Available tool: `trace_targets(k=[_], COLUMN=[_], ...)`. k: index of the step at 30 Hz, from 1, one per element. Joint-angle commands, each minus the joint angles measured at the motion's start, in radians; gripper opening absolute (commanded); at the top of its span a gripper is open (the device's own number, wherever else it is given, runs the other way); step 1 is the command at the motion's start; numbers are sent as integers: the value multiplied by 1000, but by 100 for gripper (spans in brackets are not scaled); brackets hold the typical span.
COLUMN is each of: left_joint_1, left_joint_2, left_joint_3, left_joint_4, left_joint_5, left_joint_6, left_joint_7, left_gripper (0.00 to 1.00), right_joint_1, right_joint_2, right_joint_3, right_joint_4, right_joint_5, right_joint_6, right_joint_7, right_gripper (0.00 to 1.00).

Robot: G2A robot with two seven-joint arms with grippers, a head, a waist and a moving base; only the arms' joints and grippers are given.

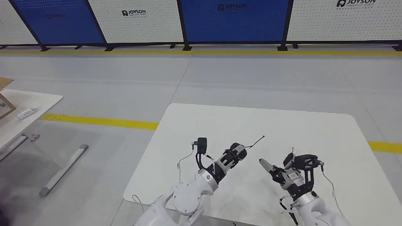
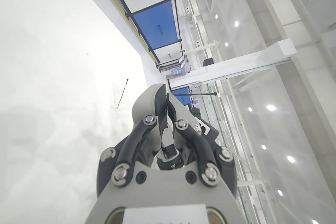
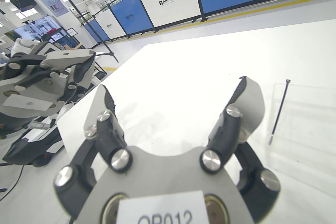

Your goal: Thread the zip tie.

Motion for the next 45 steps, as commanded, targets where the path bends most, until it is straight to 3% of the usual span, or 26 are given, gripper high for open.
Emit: trace_targets(k=[1, 3, 5, 9, 15, 19, 20, 21, 23, 28, 35, 40, 45], left_joint_1=[0, 0, 0, 0, -1, -2, -2, -3, -2, -2, -6, -7, -8], left_joint_2=[0, 0, -1, -2, -2, -3, -3, -3, -4, -5, -7, -8, -9], left_joint_3=[0, 0, 1, 3, 3, 12, 15, 18, 22, 30, 42, 46, 51], left_joint_4=[1, 1, -1, -13, -17, -13, -14, -15, -19, -18, -2, 1, 5], left_joint_5=[-1, -1, -8, -32, -33, -24, -23, -20, -18, -19, -15, -6, 2], left_joint_6=[-1, -1, -2, 8, 16, 12, 10, 8, 6, 6, 5, 8, 9], left_joint_7=[1, 1, -2, -28, -33, -39, -44, -47, -53, -63, -71, -72, -67], left_gripper=[0, 0, 0, 0, 0, 0, 0, 0, 0, 0, 0, 0, 0], right_joint_1=[0, 1, 10, 26, 28, 25, 26, 26, 30, 38, 40, 36, 35], right_joint_2=[0, 2, 4, 4, 2, -1, -1, -1, -1, -2, 0, 1, 3], right_joint_3=[0, -4, -15, -52, -59, -50, -48, -47, -50, -69, -72, -69, -72], right_joint_4=[0, 6, 22, 55, 61, 59, 59, 59, 59, 55, 45, 37, 32], right_joint_5=[-1, -30, -167, -317, -313, -229, -224, -217, -215, -230, -214, -219, -220], right_joint_6=[0, -2, 20, 28, 31, 13, 12, 10, 0, -17, -68, -73, -95], right_joint_7=[0, 12, -17, -88, -108, -112, -111, -107, -90, -65, -67, -76, -70], right_gripper=[100, 100, 100, 100, 100, 100, 64, 38, 47, 32, 35, 33, 25])
